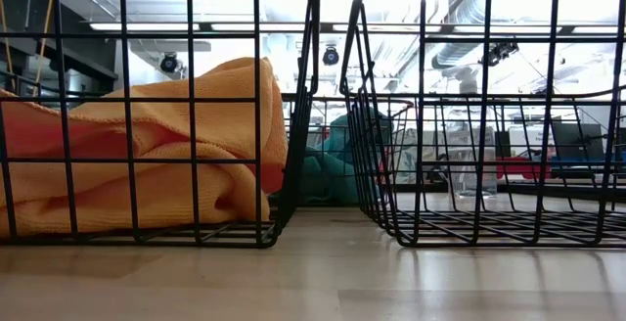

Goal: Sort microfiber towel by color & place in baskets
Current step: Put the blue towel into the top center basket

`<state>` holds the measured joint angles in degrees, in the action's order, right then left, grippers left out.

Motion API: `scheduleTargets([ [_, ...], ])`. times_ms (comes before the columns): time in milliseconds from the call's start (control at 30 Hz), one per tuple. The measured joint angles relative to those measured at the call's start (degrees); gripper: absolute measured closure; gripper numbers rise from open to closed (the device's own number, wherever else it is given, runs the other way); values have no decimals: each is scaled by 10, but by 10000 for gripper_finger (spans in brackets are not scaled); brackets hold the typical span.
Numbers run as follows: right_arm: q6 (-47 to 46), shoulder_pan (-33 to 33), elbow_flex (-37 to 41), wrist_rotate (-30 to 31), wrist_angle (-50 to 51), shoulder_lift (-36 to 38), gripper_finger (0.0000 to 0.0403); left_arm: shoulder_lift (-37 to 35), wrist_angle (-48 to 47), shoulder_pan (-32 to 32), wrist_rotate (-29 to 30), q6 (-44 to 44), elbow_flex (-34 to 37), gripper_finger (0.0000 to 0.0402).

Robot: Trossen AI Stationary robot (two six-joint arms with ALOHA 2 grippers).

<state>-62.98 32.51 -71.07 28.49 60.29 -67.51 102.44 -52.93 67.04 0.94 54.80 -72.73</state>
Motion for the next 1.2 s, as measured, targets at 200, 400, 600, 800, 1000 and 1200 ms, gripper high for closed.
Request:
scheduleTargets([
  [200,0,0,0,0,1,0,94,30,-1,1,0,-58,0,190],
  [400,0,0,0,0,1,0,94,57,-2,1,22,-69,0,190],
  [600,0,0,0,0,3,0,94,60,-3,-8,-5,-54,0,215],
  [800,3,0,0,0,7,0,94,10,1,-24,-75,-9,-10,383],
  [1000,5,0,0,0,17,0,94,-109,5,-46,-89,48,-49,399],
  [1200,20,0,-1,2,17,0,94,-242,23,-109,-8,80,-129,401],
])
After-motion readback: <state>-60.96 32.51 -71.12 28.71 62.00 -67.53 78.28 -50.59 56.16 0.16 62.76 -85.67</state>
